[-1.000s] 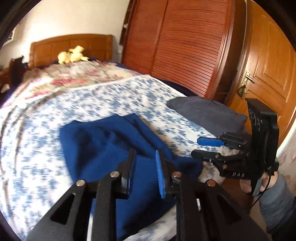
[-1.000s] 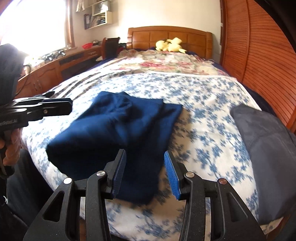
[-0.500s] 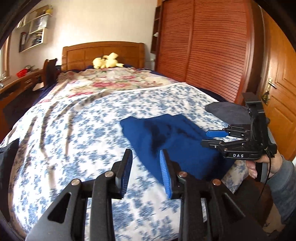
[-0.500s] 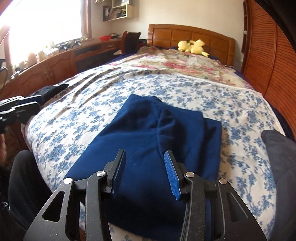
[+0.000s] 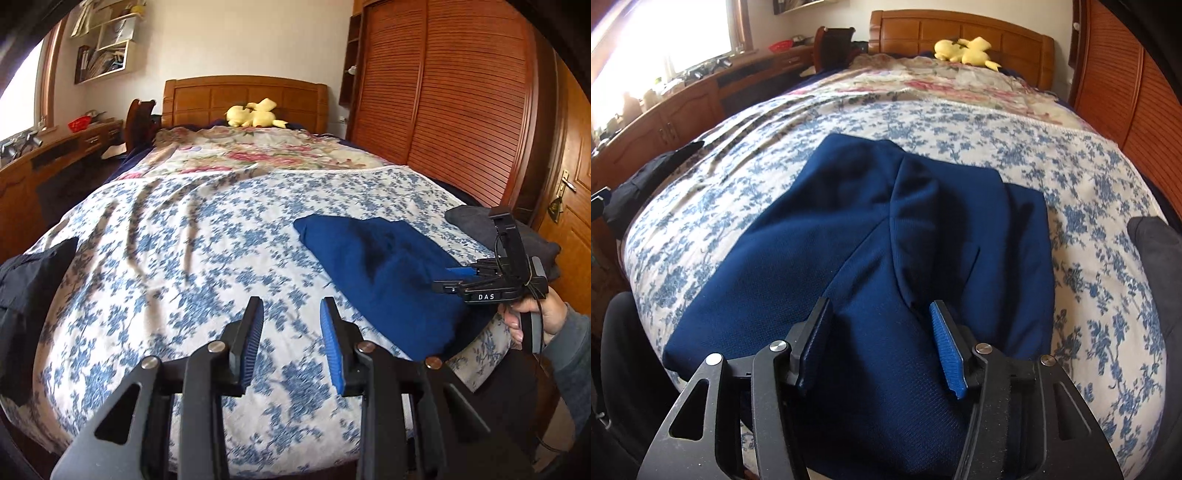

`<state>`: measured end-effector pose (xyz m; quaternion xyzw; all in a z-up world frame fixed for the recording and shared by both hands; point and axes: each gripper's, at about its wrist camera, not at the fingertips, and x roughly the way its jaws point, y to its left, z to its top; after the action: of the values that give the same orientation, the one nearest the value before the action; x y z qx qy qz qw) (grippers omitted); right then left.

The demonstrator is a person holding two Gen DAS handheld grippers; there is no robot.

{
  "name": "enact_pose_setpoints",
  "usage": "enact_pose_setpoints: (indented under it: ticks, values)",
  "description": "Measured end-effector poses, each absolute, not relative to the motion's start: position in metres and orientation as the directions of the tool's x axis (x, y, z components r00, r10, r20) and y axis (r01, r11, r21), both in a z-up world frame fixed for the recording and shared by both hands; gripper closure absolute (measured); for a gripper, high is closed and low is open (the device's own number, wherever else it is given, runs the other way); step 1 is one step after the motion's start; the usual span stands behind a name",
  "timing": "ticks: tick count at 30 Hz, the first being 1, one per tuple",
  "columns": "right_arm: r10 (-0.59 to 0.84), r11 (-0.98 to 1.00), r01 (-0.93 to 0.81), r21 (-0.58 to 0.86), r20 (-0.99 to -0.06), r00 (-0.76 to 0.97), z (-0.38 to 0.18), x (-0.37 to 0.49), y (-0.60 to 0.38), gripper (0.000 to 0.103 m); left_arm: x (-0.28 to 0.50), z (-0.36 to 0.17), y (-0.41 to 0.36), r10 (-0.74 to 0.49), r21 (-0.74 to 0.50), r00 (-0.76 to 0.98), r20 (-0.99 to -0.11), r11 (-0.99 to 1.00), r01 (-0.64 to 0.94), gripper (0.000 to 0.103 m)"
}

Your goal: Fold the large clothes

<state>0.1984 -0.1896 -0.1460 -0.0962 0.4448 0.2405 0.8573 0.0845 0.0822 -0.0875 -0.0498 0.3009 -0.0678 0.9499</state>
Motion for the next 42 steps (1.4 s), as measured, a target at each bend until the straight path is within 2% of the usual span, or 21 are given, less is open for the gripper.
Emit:
enact_pose_setpoints:
  ticks: [9, 10, 11, 13, 14, 18, 20, 22, 24, 27, 28, 29, 31, 33, 35, 38, 42]
  values:
    - [0.346, 0.850, -0.515, 0.113, -0.857, 0.383, -0.162, 0.205, -0.191, 0.047, 0.074, -0.101, 0.084, -0.178, -0.148, 0.795, -0.580, 0.983, 0.112, 0.073]
    - [0.360, 0.839, -0.531, 0.122, -0.855, 0.373, -0.161, 0.203, -0.191, 0.054, 0.075, -0.103, 0.083, -0.183, -0.151, 0.791, -0.584, 0.982, 0.116, 0.073]
    - [0.371, 0.828, -0.547, 0.124, -0.853, 0.367, -0.158, 0.201, -0.190, 0.070, 0.076, -0.104, 0.081, -0.186, -0.151, 0.787, -0.588, 0.981, 0.119, 0.073]
    - [0.373, 0.819, -0.565, 0.101, -0.842, 0.391, -0.149, 0.195, -0.191, 0.091, 0.079, -0.105, 0.078, -0.195, -0.154, 0.781, -0.594, 0.980, 0.128, 0.073]
    - [0.378, 0.819, -0.565, 0.097, -0.833, 0.405, -0.143, 0.193, -0.192, 0.093, 0.083, -0.106, 0.075, -0.206, -0.158, 0.776, -0.596, 0.978, 0.138, 0.073]
    - [0.378, 0.846, -0.532, 0.036, -0.744, 0.551, -0.086, 0.175, -0.220, 0.095, 0.100, -0.105, 0.061, -0.243, -0.162, 0.765, -0.596, 0.970, 0.181, 0.073]
    - [0.357, 0.857, -0.516, 0.006, -0.729, 0.584, -0.071, 0.168, -0.232, 0.095, 0.118, -0.103, 0.048, -0.274, -0.163, 0.757, -0.593, 0.962, 0.221, 0.073]
    - [0.277, 0.878, -0.473, -0.067, -0.735, 0.619, -0.071, 0.164, -0.245, 0.095, 0.137, -0.100, 0.036, -0.306, -0.171, 0.743, -0.594, 0.952, 0.256, 0.072]
    - [0.243, 0.888, -0.453, -0.075, -0.762, 0.601, -0.085, 0.165, -0.252, 0.094, 0.157, -0.098, 0.021, -0.333, -0.164, 0.733, -0.593, 0.941, 0.295, 0.070]
    - [0.212, 0.907, -0.418, -0.052, -0.802, 0.558, -0.113, 0.163, -0.262, 0.087, 0.192, -0.100, 0.001, -0.343, -0.129, 0.723, -0.599, 0.933, 0.336, 0.067]
    - [0.207, 0.916, -0.399, -0.044, -0.800, 0.563, -0.118, 0.159, -0.265, 0.079, 0.204, -0.101, -0.004, -0.344, -0.121, 0.718, -0.605, 0.931, 0.345, 0.067]
    - [0.190, 0.927, -0.373, -0.046, -0.798, 0.572, -0.121, 0.156, -0.268, 0.061, 0.212, -0.103, -0.008, -0.345, -0.115, 0.716, -0.607, 0.929, 0.351, 0.066]
    - [0.171, 0.947, -0.319, -0.030, -0.793, 0.584, -0.125, 0.150, -0.276, 0.043, 0.237, -0.108, -0.019, -0.346, -0.096, 0.710, -0.614, 0.925, 0.368, 0.066]
    - [0.173, 0.961, -0.278, 0.005, -0.792, 0.586, -0.128, 0.149, -0.284, 0.037, 0.261, -0.114, -0.026, -0.352, -0.097, 0.695, -0.627, 0.921, 0.379, 0.065]
    - [0.157, 0.970, -0.241, 0.015, -0.798, 0.582, -0.134, 0.151, -0.287, 0.025, 0.288, -0.122, -0.030, -0.358, -0.115, 0.674, -0.646, 0.919, 0.378, 0.065]
    - [0.174, 0.978, -0.194, 0.077, -0.813, 0.556, -0.148, 0.157, -0.294, 0.017, 0.327, -0.134, -0.033, -0.360, -0.141, 0.648, -0.671, 0.920, 0.365, 0.064]
    - [0.252, 0.967, -0.171, 0.189, -0.814, 0.524, -0.161, 0.162, -0.303, 0.016, 0.361, -0.149, -0.037, -0.361, -0.163, 0.610, -0.705, 0.920, 0.357, 0.064]
